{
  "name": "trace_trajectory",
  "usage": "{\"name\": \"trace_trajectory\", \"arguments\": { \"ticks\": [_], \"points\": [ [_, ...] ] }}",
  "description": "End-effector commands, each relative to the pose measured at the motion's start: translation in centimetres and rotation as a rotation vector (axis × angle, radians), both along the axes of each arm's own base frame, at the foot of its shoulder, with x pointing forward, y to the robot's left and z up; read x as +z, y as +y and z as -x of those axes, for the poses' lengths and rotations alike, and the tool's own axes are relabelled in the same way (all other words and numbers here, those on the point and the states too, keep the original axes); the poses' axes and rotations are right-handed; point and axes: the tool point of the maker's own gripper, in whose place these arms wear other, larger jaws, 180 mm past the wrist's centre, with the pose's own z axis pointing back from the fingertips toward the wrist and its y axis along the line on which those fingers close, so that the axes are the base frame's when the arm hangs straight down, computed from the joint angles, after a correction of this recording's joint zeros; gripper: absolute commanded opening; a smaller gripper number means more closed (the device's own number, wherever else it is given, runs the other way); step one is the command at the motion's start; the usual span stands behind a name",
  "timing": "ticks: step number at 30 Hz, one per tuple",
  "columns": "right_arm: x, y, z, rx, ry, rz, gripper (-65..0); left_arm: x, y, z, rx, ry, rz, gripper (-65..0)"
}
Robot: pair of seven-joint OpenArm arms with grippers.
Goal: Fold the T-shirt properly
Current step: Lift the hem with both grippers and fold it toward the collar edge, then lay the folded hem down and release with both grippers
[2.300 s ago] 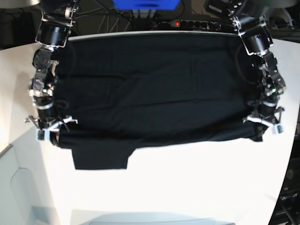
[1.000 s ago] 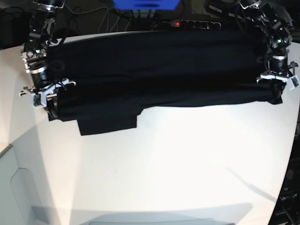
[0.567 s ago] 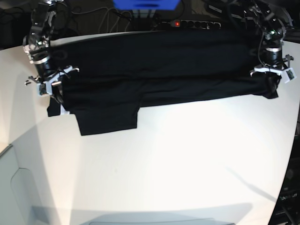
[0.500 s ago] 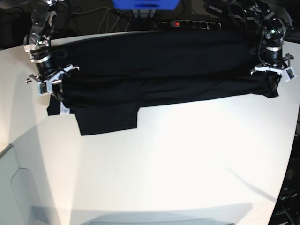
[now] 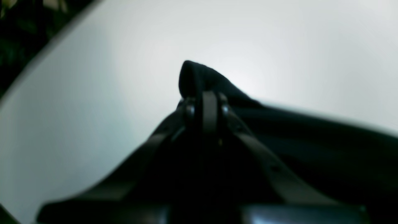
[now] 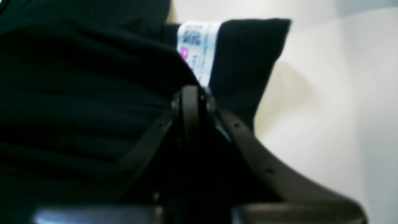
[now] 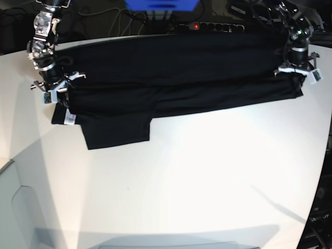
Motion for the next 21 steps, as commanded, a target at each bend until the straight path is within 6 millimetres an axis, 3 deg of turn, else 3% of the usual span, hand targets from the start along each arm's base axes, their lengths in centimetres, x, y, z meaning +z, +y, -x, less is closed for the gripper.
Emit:
{"name": "trace_trajectory", "arguments": {
  "ticks": [1, 6, 11, 16, 21],
  "points": [
    [1.1, 0.0, -1.0, 0.019, -0.044, -0.008, -65.0, 1.0, 0.6, -0.4, 0.002, -0.039, -0.020, -65.0],
    [0.1, -0.7, -1.1, 0.008, -0.017, -0.014, -65.0, -1.7, 0.7, 0.5, 0.030, 0.008, 0.033, -65.0],
    [-0.9, -1.3, -1.3, -0.008, 0.006, -0.020, -65.0, -3.5, 0.6, -0.7, 0.054, 0.008, 0.091, -65.0],
    [-0.9, -2.5, -2.0, -0.034, 0.002, -0.015, -65.0, -4.6, 0.1, -2.9, 0.074, -0.017, 0.149, -65.0],
    [-0.8, -3.2, -2.9, -0.051, -0.005, -0.017, -65.0, -4.5, -1.2, -6.6, 0.022, -0.044, 0.174, -65.0]
  ]
}}
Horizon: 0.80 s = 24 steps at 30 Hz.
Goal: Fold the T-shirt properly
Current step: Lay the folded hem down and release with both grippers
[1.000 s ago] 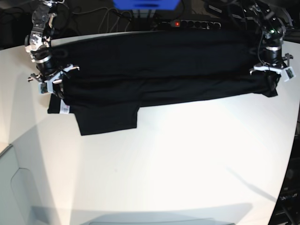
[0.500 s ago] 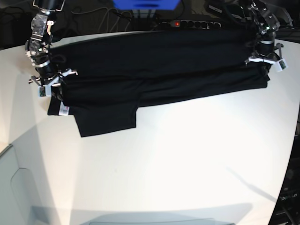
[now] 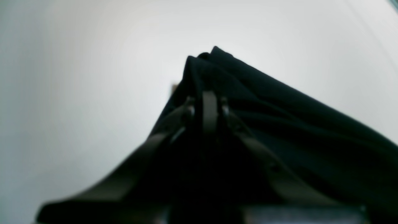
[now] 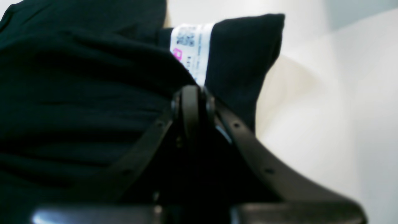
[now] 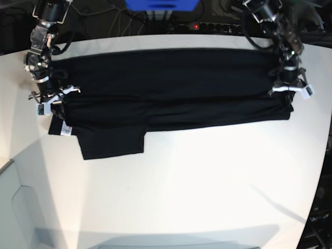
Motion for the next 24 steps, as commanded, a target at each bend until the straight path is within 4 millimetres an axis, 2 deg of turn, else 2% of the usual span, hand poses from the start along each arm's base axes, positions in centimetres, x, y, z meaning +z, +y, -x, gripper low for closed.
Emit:
{"name": "trace_trajectory", "arguments": {
  "ticks": [1, 4, 9, 17, 19, 24],
  "points": [
    [0.2, -1.3, 0.4, -0.014, 0.015, 0.032, -65.0, -0.2, -0.2, -0.1, -0.025, 0.031, -0.004, -65.0],
    [1.6, -2.6, 0.2, -0.046, -0.021, 0.051, -65.0, 1.0, -0.6, -1.0, -0.050, 0.006, -0.026, -65.0],
    [3.7, -3.1, -0.4, -0.049, -0.070, 0.079, -65.0, 3.8, -0.7, -1.8, -0.066, -0.054, -0.074, -65.0],
    [7.5, -4.3, -0.9, -0.090, -0.169, 0.118, -65.0, 8.1, -1.1, -1.2, -0.105, -0.115, -0.177, -65.0],
    [7.8, -4.3, -0.9, -0.088, -0.175, 0.124, -65.0, 8.6, -1.2, -1.2, -0.110, -0.123, -0.189, -65.0],
    [7.3, -4.3, -0.3, -0.084, -0.157, 0.125, -65.0, 8.2, -0.3, -0.1, -0.084, -0.105, -0.192, -65.0]
  ]
}}
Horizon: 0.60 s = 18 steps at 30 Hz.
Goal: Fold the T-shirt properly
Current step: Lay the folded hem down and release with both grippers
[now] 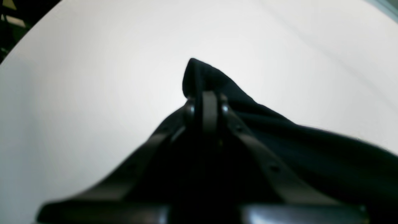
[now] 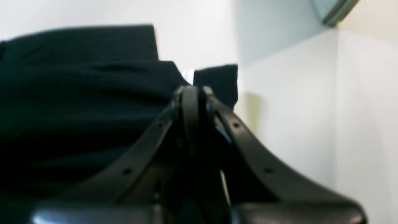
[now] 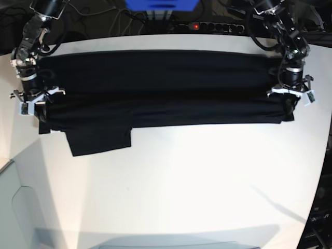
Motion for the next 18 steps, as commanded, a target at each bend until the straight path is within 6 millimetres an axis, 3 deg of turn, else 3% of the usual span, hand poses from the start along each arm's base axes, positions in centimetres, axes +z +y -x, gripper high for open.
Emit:
{"name": "trace_trajectory", "arguments": {
  "ticks": [1, 10, 18],
  "points": [
    [1.7, -0.6, -0.7, 0.004, -0.059, 0.017, -65.0, 1.3, 1.0, -0.1, 0.024, -0.046, -0.022, -65.0],
    [-1.0, -0.7, 0.3, -0.013, 0.001, -0.024, -65.0, -3.8, 1.1, 1.4, 0.065, 0.054, 0.071, -65.0],
    [-2.5, -0.9, 0.8, -0.024, 0.039, -0.044, -65.0, -4.9, 1.3, 0.5, 0.078, 0.063, 0.103, -65.0]
  ]
}}
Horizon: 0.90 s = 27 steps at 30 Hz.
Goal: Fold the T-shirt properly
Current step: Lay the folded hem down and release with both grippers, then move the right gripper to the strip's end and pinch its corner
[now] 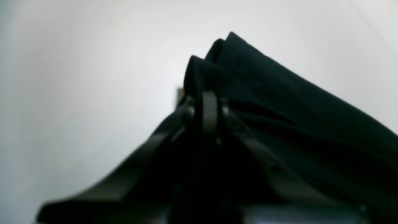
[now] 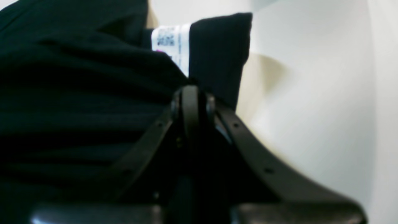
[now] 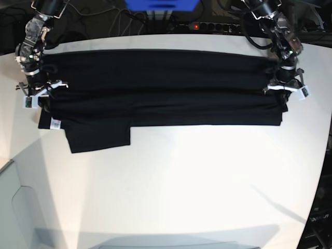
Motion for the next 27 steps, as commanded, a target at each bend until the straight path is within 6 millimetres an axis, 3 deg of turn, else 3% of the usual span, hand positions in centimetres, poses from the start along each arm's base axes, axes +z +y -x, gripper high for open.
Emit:
{"name": "trace_trajectory", "arguments": {
  "ticks": [1, 5, 7, 10, 15, 19, 23, 27],
  "points": [
    [1.5, -0.7, -0.7, 0.003, -0.048, 0.017, -64.9, 1.0, 0.9, -0.4, 0.007, -0.020, -0.027, -65.0],
    [1.7, -0.8, -0.7, 0.005, -0.054, 0.022, -51.1, 0.9, 0.5, -0.6, -0.004, -0.019, -0.024, -63.4],
    [2.5, -0.8, -1.0, 0.011, -0.074, 0.034, -43.4, 0.8, 0.0, -0.8, -0.021, -0.014, -0.025, -57.8],
    [5.3, -1.3, -1.3, -0.002, -0.143, 0.069, -36.3, 0.9, -0.3, -0.9, -0.024, -0.023, -0.020, -44.8],
    [10.1, -2.3, -1.6, -0.094, -0.284, 0.096, -32.3, 0.9, -0.4, -0.9, -0.025, -0.023, -0.018, -31.8],
    [11.4, -0.6, -3.7, -0.053, -0.325, 0.089, -30.2, 0.9, -0.4, -0.9, -0.025, -0.024, -0.017, -31.4],
    [9.9, 2.7, -7.4, 0.076, -0.255, 0.104, -28.7, 0.9, -0.4, -0.9, -0.025, -0.024, -0.017, -31.3],
    [6.0, 4.9, -11.7, 0.140, -0.089, 0.088, -27.7, 0.9, -0.4, -0.9, -0.026, -0.022, -0.019, -31.3]
  ]
}}
